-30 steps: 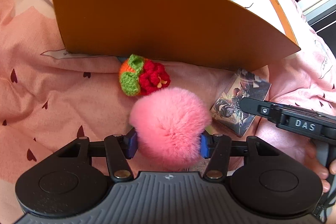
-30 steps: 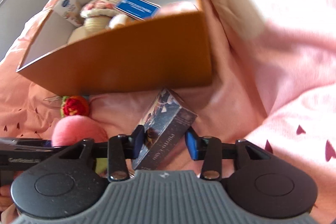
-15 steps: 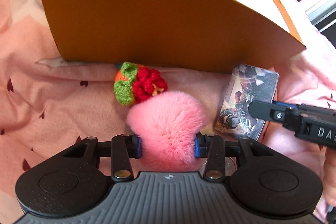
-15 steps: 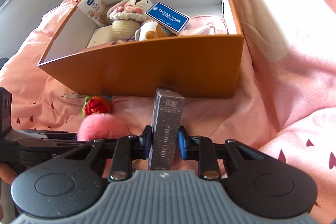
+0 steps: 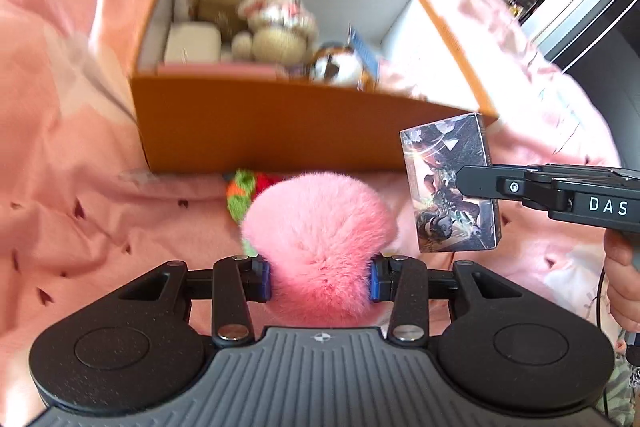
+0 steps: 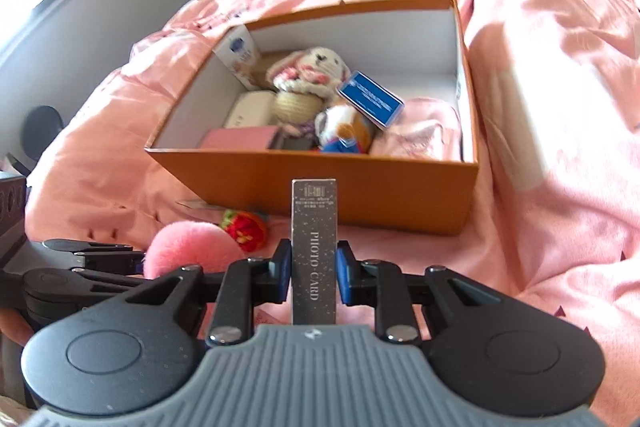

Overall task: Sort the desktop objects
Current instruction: 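Carry the pom-pom and photo card box with both tools over the orange box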

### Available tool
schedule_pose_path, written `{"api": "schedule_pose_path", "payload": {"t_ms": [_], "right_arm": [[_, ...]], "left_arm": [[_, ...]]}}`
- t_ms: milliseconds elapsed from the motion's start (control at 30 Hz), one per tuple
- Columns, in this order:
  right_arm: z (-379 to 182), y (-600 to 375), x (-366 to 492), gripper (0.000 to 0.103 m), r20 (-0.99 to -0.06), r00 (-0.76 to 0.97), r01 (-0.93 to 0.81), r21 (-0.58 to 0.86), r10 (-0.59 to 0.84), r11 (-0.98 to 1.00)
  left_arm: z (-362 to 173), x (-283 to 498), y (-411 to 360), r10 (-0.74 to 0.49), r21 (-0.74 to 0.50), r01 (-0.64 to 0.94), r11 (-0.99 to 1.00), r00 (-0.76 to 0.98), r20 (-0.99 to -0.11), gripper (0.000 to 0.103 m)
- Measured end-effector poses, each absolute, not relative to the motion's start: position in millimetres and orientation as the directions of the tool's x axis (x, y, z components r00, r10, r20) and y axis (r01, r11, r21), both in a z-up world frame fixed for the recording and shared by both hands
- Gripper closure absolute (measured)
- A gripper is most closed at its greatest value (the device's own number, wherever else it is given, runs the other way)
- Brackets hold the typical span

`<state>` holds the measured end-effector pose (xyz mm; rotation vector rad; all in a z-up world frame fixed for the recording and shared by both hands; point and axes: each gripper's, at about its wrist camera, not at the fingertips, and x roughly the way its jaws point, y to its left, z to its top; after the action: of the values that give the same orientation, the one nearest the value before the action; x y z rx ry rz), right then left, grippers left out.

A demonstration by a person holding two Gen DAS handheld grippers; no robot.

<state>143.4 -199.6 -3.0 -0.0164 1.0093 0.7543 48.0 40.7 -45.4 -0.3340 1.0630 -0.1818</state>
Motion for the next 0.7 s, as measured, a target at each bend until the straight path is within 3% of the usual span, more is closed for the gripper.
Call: {"api": "schedule_pose_path", "payload": {"t_ms": [433,700], "right_arm": [[60.5,-160.6,165.9,0.078,-0.618,0.366,-0.676,0.337,0.696,0.655],[43.5,-106.7,203.7,0.078,-0.664,0.274,-0.780,0.271,0.696,0.565]], "left_arm": [[33.2,70.9,72.2,-0.268,-0.342,0.011,0.940,0.644,-0.717,0.056],[47.6,92.7,99.9,-0.174,-0.287,-0.046,0.957,0.700,-0.692,0.056]]}}
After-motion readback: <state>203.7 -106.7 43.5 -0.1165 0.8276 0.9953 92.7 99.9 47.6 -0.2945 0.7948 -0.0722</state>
